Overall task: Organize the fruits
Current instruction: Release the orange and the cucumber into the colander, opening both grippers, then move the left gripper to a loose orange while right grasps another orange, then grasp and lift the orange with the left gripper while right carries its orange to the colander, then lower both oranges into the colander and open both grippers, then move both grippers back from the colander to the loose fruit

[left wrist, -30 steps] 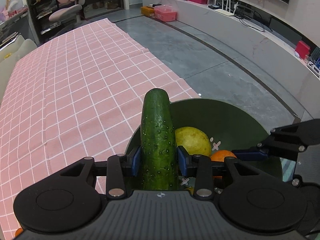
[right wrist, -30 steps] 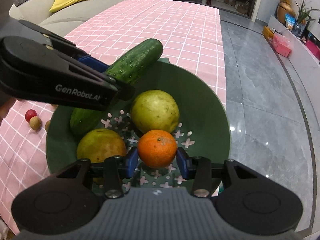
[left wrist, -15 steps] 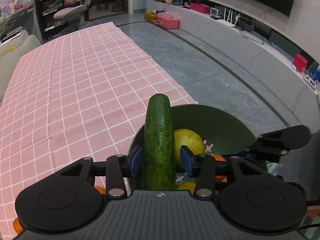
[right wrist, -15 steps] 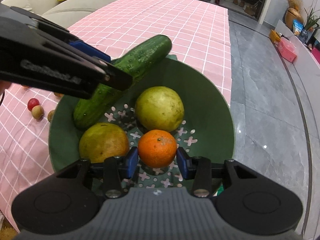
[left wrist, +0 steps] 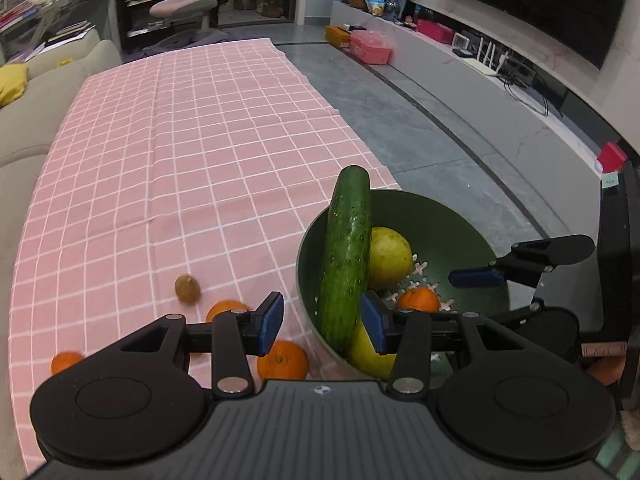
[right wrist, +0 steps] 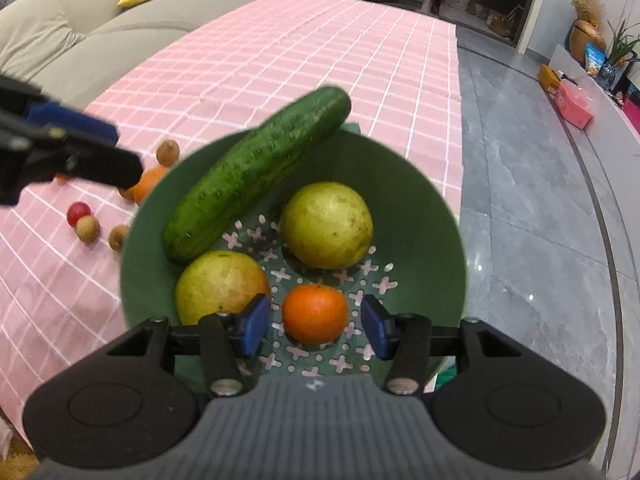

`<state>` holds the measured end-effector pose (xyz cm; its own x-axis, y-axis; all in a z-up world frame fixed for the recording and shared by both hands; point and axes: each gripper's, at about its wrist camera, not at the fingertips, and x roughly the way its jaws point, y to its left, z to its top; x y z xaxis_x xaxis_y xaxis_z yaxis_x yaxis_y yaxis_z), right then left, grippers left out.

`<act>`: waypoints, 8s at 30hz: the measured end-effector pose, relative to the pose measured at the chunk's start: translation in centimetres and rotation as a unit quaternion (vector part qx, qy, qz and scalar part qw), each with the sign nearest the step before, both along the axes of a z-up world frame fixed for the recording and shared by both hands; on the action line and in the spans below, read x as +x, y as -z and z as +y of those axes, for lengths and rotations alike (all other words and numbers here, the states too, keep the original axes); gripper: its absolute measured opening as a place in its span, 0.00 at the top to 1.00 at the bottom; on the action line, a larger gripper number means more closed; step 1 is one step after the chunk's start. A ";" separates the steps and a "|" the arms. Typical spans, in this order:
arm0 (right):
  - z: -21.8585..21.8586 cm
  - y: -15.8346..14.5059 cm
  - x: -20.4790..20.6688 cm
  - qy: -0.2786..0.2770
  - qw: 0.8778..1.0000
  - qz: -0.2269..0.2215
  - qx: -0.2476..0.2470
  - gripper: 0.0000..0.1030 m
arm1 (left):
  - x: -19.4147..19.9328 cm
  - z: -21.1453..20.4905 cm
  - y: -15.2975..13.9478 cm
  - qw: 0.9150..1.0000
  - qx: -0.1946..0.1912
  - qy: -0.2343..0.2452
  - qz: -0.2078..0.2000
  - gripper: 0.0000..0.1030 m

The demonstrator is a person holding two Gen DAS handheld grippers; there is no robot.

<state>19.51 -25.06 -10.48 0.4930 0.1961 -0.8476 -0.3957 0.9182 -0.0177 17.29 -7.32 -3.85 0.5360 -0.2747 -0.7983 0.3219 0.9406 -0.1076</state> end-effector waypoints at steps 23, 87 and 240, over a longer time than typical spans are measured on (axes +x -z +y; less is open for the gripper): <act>8.7 -5.8 -9.2 -0.012 0.990 -0.123 0.074 0.40 | -6.2 7.5 -1.4 0.990 0.003 -0.135 -0.046 0.48; 18.5 4.8 -4.5 -0.347 0.883 -0.116 -0.294 0.64 | 0.4 19.9 8.6 0.962 -0.003 -0.272 0.014 0.28; 14.6 -4.0 -6.2 -0.147 0.981 -0.123 -0.013 0.65 | -4.9 13.9 4.1 0.989 -0.072 -0.128 0.015 0.50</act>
